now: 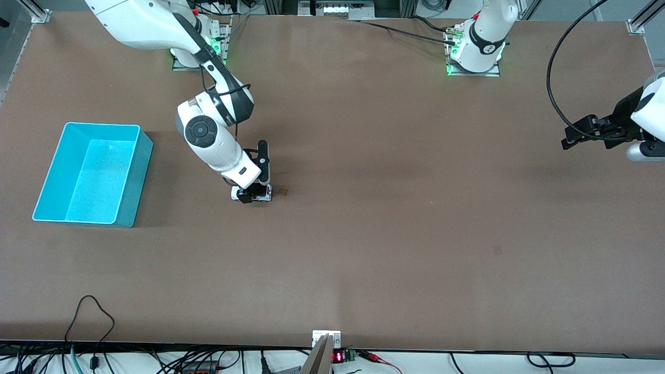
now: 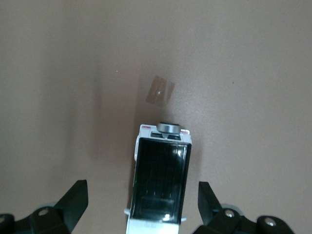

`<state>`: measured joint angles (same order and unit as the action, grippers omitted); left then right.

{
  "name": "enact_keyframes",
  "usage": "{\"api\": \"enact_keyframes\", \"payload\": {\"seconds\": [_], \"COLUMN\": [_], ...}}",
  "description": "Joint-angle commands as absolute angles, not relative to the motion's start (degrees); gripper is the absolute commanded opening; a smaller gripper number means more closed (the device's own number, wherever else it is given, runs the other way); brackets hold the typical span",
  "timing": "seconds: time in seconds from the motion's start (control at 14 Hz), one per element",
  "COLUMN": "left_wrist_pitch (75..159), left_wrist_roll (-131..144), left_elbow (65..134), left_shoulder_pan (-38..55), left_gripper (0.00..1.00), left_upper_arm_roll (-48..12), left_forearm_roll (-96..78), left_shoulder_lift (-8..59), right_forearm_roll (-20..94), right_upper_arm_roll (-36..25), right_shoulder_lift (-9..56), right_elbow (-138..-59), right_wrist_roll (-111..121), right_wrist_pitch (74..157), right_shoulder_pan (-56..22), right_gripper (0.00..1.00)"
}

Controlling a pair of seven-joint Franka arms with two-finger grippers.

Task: Wind and store white jeep toy
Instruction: 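Lower the right gripper and grasp the jeep, then lift the jeep and carry it toward the blue box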

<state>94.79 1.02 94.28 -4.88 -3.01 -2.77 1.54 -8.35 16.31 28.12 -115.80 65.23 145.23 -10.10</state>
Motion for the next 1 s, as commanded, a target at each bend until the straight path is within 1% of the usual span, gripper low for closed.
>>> {"api": "enact_keyframes", "payload": {"seconds": [0.0,0.21,0.29,0.36,0.43,0.5,0.64,0.71,0.79,0.86,0.93], "left_wrist_pitch": [93.8,93.3,93.3,93.3,93.3,93.3,93.5,93.6,93.6,93.6,93.7], "left_wrist_roll": [0.7,0.7,0.7,0.7,0.7,0.7,0.7,0.6,0.6,0.7,0.7], "left_elbow": [94.7,94.7,94.7,94.7,94.7,94.7,94.7,94.6,94.6,94.6,94.6], "left_shoulder_pan": [-4.6,-4.6,-4.6,-4.7,-4.7,-4.7,-4.7,-4.7,-4.7,-4.7,-4.7], "left_gripper": [1.00,1.00,1.00,1.00,1.00,1.00,1.00,1.00,1.00,1.00,1.00], "left_upper_arm_roll": [-3.0,-3.0,-3.0,-3.0,-2.9,-3.0,-2.9,-2.9,-2.9,-2.9,-2.9], "left_forearm_roll": [-2.6,-2.6,-2.6,-2.6,-2.6,-2.6,-2.6,-2.6,-2.6,-2.6,-2.6], "left_shoulder_lift": [0.4,0.4,0.4,0.4,0.4,0.4,0.4,0.4,0.4,0.4,0.4], "right_forearm_roll": [-9.7,-10.7,-10.7,-10.7,-10.7,-10.7,-10.7,-10.6,-10.6,-10.6,-10.6], "right_upper_arm_roll": [16.2,15.9,15.9,15.9,15.9,15.9,15.9,15.9,15.9,15.8,15.8], "right_shoulder_lift": [30.1,30.9,31.0,31.0,31.0,31.0,31.0,31.0,30.9,30.9,30.5], "right_elbow": [-114.9,-114.6,-114.5,-114.4,-114.4,-114.4,-114.4,-114.4,-114.4,-114.4,-114.3], "right_wrist_roll": [65.0,65.0,64.9,64.9,64.9,64.9,64.7,64.7,64.5,63.1,60.9], "right_wrist_pitch": [146.9,147.4,147.4,147.4,147.4,147.4,147.4,147.4,147.4,147.4,147.3], "right_shoulder_pan": [-10.0,-10.1,-10.1,-10.1,-10.0,-10.0,-9.9,-9.9,-9.8,-9.8,-9.8], "right_gripper": [1.00,0.99,0.94,0.87,0.76,0.63,0.31,0.17,0.08,0.01,0.00]}}
